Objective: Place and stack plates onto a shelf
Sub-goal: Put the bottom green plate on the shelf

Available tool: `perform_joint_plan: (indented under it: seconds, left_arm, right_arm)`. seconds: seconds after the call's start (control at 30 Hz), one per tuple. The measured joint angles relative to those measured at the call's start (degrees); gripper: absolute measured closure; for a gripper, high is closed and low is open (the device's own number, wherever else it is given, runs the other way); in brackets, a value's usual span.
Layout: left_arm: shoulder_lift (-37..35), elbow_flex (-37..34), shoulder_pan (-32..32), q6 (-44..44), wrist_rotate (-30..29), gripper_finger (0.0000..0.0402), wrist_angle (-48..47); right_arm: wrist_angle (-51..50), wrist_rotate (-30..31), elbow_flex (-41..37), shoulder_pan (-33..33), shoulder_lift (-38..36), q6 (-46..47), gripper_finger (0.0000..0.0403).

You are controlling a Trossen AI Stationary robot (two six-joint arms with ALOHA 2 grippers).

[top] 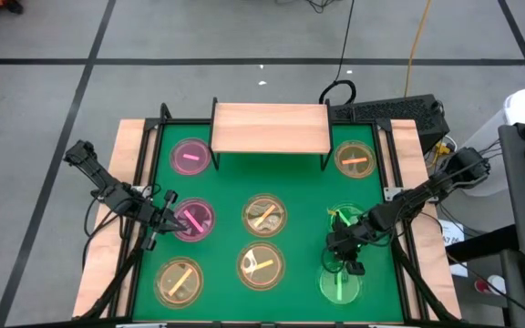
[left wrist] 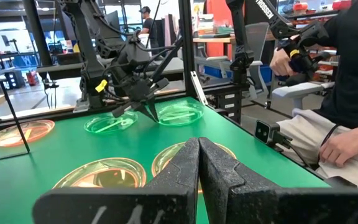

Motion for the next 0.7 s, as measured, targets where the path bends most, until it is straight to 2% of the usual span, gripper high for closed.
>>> perform_joint_plan:
  seconds: [0.1,0.3,0.5,0.57,0.7]
  left_arm:
    - [0.00,0.00,0.00,0.01,0.00,0.0387,0.00]
    - [0.02,-0.01,0.00,0.01,0.00,0.0387,0.00]
    - [0.00,0.01,0.00,0.01,0.00,0.0387,0.00]
    - [0.00,-0.01,0.00,0.00,0.00,0.0387,0.00]
    - [0.00,-0.01,0.00,0.01,0.01,0.0387,0.00]
  right_arm:
    - [2.35,0.00,-0.08,-0.37,0.02,1.03,0.0401]
    - [15.86,-0.56,0.19,-3.23,-2.08,0.46,0.0403]
    - [34.31,11.31,2.73,-11.82,-4.33,-4.68,0.0403]
    - [39.93,17.43,4.01,-15.59,-4.26,-7.14,0.0403]
    - [44.93,27.16,8.16,-25.23,-4.33,-12.68,0.0403]
